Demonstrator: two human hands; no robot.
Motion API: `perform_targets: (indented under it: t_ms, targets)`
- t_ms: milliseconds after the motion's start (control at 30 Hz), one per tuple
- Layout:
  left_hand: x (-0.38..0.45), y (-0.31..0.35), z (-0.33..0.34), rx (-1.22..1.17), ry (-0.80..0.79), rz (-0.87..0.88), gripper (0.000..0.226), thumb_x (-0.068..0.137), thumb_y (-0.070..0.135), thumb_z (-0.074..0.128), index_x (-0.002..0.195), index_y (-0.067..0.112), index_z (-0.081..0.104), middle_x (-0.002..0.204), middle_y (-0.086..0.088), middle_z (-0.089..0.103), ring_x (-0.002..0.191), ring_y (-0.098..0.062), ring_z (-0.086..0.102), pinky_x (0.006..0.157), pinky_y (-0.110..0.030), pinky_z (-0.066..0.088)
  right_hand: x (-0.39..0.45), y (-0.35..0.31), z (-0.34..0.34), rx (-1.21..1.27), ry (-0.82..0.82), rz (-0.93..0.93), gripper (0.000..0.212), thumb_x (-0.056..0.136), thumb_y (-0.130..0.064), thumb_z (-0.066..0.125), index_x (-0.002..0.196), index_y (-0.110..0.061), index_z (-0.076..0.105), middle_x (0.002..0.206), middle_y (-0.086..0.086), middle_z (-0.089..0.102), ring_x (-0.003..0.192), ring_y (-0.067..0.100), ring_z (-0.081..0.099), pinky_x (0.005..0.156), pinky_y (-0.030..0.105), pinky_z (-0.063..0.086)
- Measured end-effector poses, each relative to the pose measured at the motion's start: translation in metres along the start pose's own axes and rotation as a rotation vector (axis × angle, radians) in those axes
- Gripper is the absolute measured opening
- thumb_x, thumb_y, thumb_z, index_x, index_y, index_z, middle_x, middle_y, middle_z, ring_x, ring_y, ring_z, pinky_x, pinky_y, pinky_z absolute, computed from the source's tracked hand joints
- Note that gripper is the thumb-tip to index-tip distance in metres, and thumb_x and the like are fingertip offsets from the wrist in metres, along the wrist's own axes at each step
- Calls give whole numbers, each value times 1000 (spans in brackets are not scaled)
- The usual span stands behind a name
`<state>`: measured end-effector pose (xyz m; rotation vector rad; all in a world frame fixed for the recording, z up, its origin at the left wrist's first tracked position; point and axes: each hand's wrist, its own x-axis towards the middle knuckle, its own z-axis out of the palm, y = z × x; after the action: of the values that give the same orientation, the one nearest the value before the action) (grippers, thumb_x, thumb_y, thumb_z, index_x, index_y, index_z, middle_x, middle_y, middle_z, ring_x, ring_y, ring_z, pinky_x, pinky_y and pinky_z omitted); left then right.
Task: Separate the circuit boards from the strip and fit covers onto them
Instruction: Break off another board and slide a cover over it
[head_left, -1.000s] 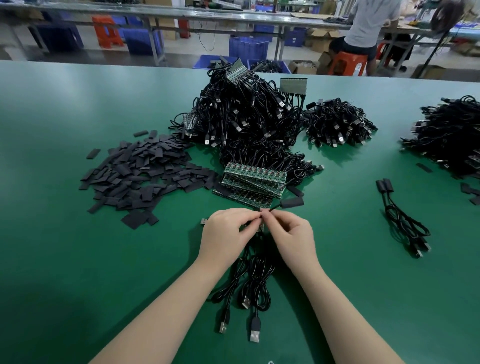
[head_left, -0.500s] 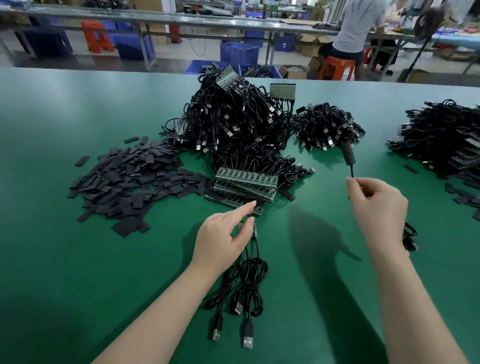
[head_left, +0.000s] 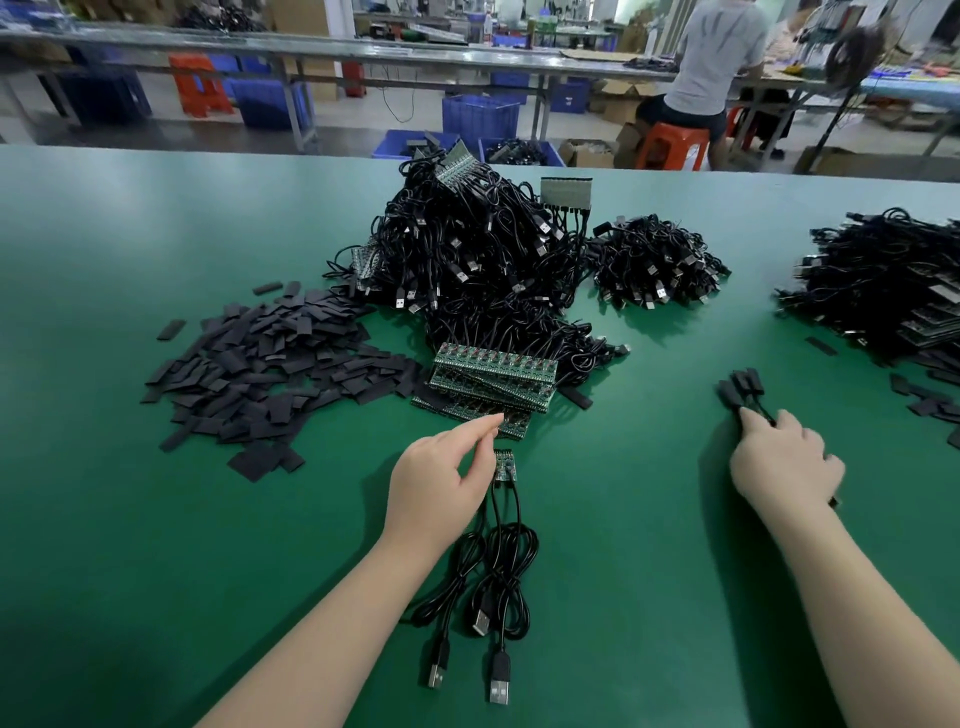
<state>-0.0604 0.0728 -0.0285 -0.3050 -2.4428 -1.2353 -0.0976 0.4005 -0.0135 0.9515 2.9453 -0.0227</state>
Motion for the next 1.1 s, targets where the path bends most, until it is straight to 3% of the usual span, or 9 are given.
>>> perform_targets:
  t_ms: [167, 267, 467, 600, 767, 867, 933, 1000, 1100]
  targets:
    - [3, -2, 4, 90, 5, -50, 30, 96, 22, 56, 122, 27, 68, 105, 13, 72, 70, -1, 56, 64, -22, 45, 8, 6, -5, -55, 165, -81, 43, 104, -23, 36, 147, -27, 39, 153, 16, 38, 138, 37, 32, 110, 50, 26]
    - [6, -5, 6, 237, 6, -124, 32, 94, 24, 56, 124, 25, 67, 105, 11, 65, 89, -9, 56, 86, -35, 47, -22, -24, -10, 112, 404, -291, 38, 96, -18, 54, 133, -18, 59, 124, 18, 62, 110, 37, 56, 91, 45, 41]
    - [5, -7, 9, 468, -93, -166, 24, 91, 31, 52, 106, 36, 71, 104, 15, 61, 102, -13, 52, 87, -31, 36, -127, -105, -4, 551, -75, -694, 33, 93, -48, 58, 116, -29, 70, 108, -8, 66, 100, 14, 61, 88, 33, 51]
    - [6, -10, 10, 484, -90, -170, 23, 91, 26, 52, 104, 35, 68, 107, 16, 61, 104, -12, 51, 86, -28, 34, -140, -130, 5, 389, -99, -742, 41, 93, -51, 55, 127, -29, 62, 117, -4, 53, 105, 19, 58, 81, 34, 53]
    - [7, -12, 11, 488, -87, -174, 21, 91, 25, 52, 100, 36, 67, 107, 17, 61, 103, -11, 51, 85, -29, 34, -124, -133, 1, 416, -254, -784, 54, 90, -46, 63, 139, -25, 52, 128, 0, 47, 118, 18, 52, 98, 34, 47]
    - [8, -12, 12, 486, -91, -165, 20, 90, 26, 52, 99, 37, 67, 106, 17, 61, 102, -12, 51, 84, -29, 34, -115, -135, -4, 439, -303, -803, 42, 85, -44, 71, 123, -28, 62, 118, -3, 50, 110, 14, 53, 94, 30, 45]
    - [8, -13, 11, 458, -91, -157, 20, 91, 26, 53, 102, 37, 66, 106, 18, 63, 102, -11, 52, 84, -29, 33, -114, -134, -2, 542, -271, -796, 21, 81, -40, 77, 96, -34, 63, 104, -8, 58, 96, 9, 54, 82, 27, 44]
    - [8, -14, 11, 395, -93, -152, 22, 91, 28, 53, 108, 37, 64, 103, 17, 65, 101, -11, 55, 83, -30, 35, -116, -129, 5, 669, -213, -768, 22, 77, -36, 80, 78, -36, 58, 86, -16, 59, 76, 0, 51, 67, 23, 40]
    - [11, -13, 9, 333, -105, -142, 21, 92, 31, 54, 109, 38, 65, 99, 18, 68, 97, -10, 57, 81, -30, 38, -120, -123, 12, 794, -192, -749, 27, 75, -34, 83, 86, -42, 59, 85, -22, 61, 74, -5, 54, 62, 14, 40]
